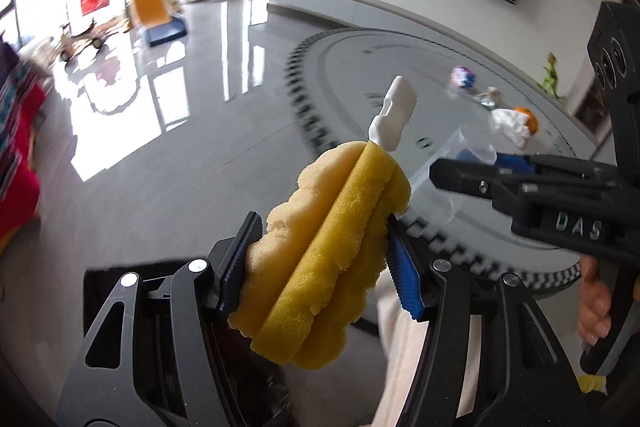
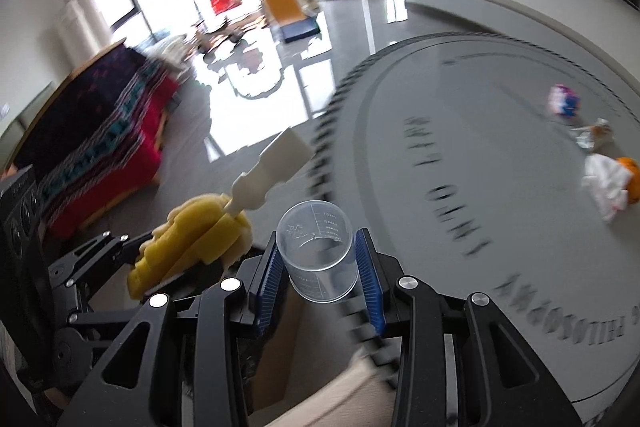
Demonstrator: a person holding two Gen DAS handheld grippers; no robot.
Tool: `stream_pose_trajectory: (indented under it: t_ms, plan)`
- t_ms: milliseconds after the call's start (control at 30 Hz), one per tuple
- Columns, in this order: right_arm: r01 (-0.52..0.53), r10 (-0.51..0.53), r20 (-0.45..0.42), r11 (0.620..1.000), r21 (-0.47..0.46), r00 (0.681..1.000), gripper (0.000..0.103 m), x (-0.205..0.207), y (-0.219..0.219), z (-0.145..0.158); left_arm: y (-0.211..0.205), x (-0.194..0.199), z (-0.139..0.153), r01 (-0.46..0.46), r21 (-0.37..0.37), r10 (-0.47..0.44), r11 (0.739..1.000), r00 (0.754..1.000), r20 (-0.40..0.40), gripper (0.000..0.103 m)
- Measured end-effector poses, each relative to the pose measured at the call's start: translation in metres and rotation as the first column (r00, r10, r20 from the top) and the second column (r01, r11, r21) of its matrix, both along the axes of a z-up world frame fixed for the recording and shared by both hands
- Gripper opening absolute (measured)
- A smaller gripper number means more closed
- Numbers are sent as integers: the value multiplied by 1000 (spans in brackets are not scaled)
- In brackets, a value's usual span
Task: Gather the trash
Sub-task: 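Carry the sponge and measuring cup over the trash bag and open both grippers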
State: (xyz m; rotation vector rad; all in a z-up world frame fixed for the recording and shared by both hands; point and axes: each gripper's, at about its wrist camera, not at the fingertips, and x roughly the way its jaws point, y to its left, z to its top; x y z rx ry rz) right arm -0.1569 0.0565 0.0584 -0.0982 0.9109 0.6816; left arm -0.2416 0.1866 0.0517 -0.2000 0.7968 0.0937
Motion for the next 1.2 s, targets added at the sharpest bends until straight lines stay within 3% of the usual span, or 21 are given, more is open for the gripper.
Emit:
stream_pose_trajectory:
  t_ms: [233,433,800,900,967,1033,1133,1200]
  plan:
    - [-155,153,-42,987,-50,987,38,-47,66,-27,44,-52,-25,-137,-19,136,990,990,-43,59]
    - [-278,271,-78,955,-101,959,38,-84,107,-48,73,-90,-51,-262,-42,257,964,961,-103,60]
    - [-376,362,-113,916,-140,925,39,-114,136,-70,102,-143,-78,-393,-49,381,918,911,-161,60]
    - [-396,381,-127,908,-135,916,39,-116,146,-73,114,-151,-81,-438,-60,423,897,890,-172,70]
    - [-420,401,-145,898,-133,904,40,-117,150,-75,122,-156,-82,-480,-69,463,874,868,-177,97]
    - [-404,387,-137,905,-129,912,75,-118,150,-74,129,-162,-80,-534,-63,518,843,838,-170,97]
    - [-392,382,-104,913,-111,918,78,-119,143,-70,136,-172,-79,-591,-77,570,803,799,-190,97]
    - [-378,368,-106,920,-100,924,78,-115,139,-68,143,-176,-83,-609,-121,580,784,788,-208,97]
